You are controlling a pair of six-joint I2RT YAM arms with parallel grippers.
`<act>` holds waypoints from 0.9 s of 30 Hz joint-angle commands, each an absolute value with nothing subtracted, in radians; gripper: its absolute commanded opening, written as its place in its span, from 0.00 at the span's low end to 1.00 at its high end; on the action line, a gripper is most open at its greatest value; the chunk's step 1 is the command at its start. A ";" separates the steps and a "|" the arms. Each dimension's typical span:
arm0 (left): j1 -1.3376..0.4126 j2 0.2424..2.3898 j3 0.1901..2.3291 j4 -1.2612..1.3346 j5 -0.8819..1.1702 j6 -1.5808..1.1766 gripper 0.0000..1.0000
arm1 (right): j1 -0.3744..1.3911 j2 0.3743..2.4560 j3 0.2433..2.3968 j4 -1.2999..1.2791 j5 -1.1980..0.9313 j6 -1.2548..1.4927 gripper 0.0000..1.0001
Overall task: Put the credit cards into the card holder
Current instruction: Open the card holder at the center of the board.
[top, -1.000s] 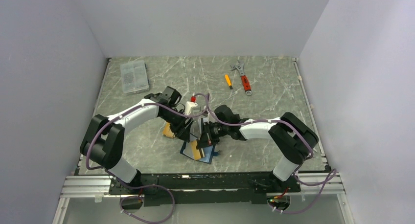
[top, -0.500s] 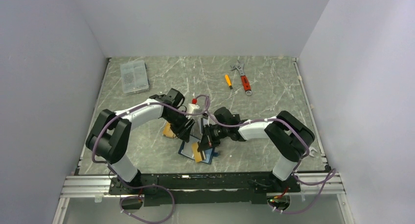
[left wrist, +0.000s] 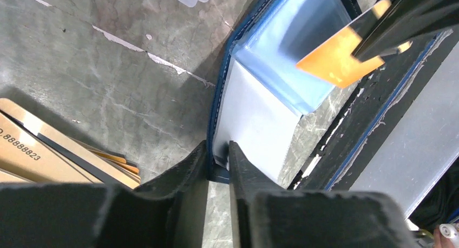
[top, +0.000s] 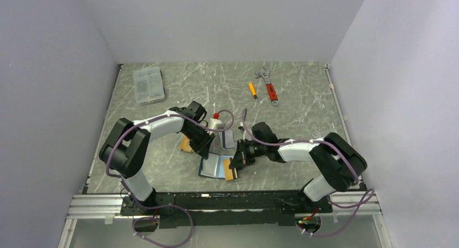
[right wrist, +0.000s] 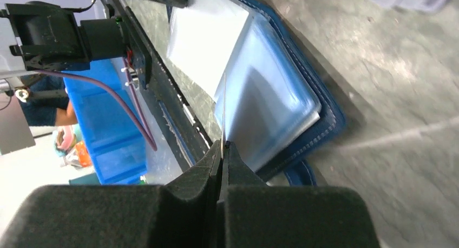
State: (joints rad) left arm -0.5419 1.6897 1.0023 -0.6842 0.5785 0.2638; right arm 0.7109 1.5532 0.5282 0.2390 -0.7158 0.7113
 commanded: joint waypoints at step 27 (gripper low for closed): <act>-0.555 1.702 1.051 -0.700 0.560 0.267 0.18 | 0.604 1.381 0.337 0.272 -0.743 0.716 0.00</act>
State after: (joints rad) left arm -0.5442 1.6951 1.0168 -0.6975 0.5598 0.2604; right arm 0.6056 1.3735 0.3344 0.2230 -0.7174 0.7101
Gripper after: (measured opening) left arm 0.186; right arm 0.009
